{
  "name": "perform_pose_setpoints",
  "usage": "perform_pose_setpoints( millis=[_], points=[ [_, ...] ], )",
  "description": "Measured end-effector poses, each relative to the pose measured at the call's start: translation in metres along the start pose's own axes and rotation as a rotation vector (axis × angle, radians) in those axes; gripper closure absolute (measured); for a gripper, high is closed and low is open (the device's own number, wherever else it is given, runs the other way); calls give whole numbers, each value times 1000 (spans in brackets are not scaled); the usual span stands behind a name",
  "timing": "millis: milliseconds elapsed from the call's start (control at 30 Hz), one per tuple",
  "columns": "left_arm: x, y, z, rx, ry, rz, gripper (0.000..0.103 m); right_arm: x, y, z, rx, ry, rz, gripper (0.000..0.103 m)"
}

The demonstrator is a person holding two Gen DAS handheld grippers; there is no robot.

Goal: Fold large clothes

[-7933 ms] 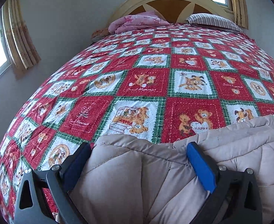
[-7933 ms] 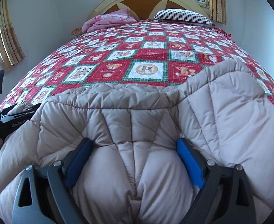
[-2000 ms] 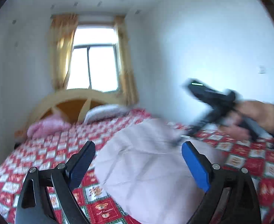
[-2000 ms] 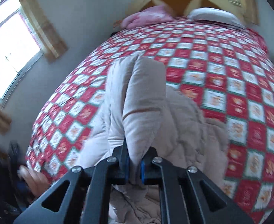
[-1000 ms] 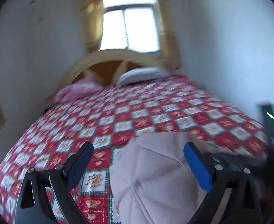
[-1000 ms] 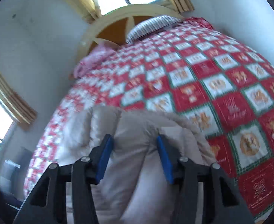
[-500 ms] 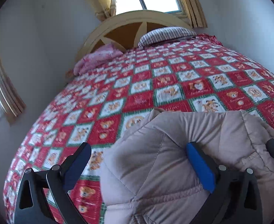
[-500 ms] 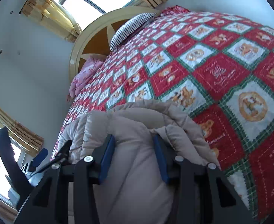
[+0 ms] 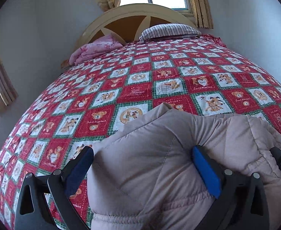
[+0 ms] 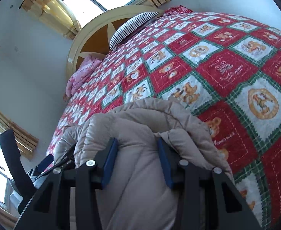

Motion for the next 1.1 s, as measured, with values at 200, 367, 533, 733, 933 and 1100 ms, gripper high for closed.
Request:
perform_pose_setpoints(
  millis=[200,367,533,733,933,1100],
  points=[
    [-1,3,-4,9,10,8,1,-1,2,-3,6,37,24,58],
    [0,4,-5,6,13,11,1,0,3,-5,7,57,39,58],
    [-1,4,-5,5,14,14,1,0,3,-7,9,73,50,58],
    [-1,4,-6,6,16,14,1,0,3,-8,9,79,57,58],
    [-2,4,-6,6,16,14,1,0,3,-8,7,82,61,58],
    [-2,4,-6,4,16,14,1,0,3,-9,7,80,62,58]
  ],
)
Point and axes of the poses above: each gripper's, at about its wrist camera, not at the fingertips, and z roughly against the way its jaws point, x to its left, y to its underside, the point moved 8 cm from there along -z, roughly the way its jaws point, and after that the axes turned 8 degrees about -y, right-handed, at the moved point
